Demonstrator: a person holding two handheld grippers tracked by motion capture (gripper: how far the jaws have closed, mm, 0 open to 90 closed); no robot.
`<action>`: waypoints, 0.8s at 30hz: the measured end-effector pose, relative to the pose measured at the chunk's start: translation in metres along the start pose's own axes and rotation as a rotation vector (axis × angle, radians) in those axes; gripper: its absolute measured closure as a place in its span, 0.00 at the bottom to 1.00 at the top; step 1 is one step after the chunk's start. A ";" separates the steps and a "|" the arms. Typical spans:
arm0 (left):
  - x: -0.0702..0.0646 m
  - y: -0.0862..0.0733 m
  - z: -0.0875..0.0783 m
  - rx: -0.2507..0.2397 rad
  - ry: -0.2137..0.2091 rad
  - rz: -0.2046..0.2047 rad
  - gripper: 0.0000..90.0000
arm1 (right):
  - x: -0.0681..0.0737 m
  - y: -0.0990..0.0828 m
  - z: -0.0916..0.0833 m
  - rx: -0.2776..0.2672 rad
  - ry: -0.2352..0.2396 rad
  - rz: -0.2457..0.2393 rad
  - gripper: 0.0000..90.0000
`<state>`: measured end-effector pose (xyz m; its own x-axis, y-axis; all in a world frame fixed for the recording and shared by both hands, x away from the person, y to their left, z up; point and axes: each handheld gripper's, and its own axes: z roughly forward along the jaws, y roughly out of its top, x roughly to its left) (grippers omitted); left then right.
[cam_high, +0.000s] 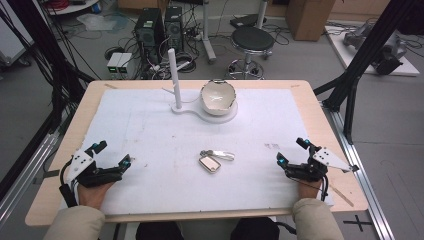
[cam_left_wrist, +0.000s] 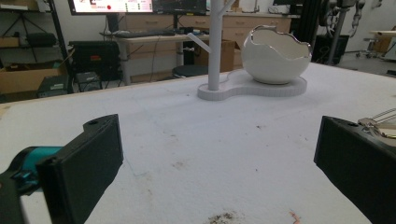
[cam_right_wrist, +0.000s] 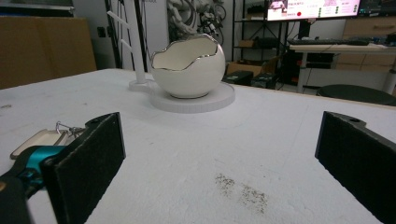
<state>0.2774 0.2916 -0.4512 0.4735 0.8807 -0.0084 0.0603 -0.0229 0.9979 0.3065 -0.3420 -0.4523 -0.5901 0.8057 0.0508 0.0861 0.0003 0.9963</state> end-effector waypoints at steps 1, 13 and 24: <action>0.000 0.000 0.000 0.000 0.000 0.000 0.02 | 0.000 0.000 0.000 0.000 0.000 -0.002 0.01; 0.000 0.000 0.000 0.000 -0.001 0.000 0.02 | 0.000 0.000 0.000 -0.002 -0.002 -0.012 0.01; 0.006 0.011 0.008 0.026 -0.054 -0.011 0.02 | 0.000 0.000 0.002 0.011 -0.003 -0.004 0.01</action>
<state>0.2879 0.2925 -0.4407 0.5194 0.8542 -0.0236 0.0882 -0.0261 0.9958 0.3077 -0.3410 -0.4519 -0.5884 0.8072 0.0471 0.0931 0.0098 0.9956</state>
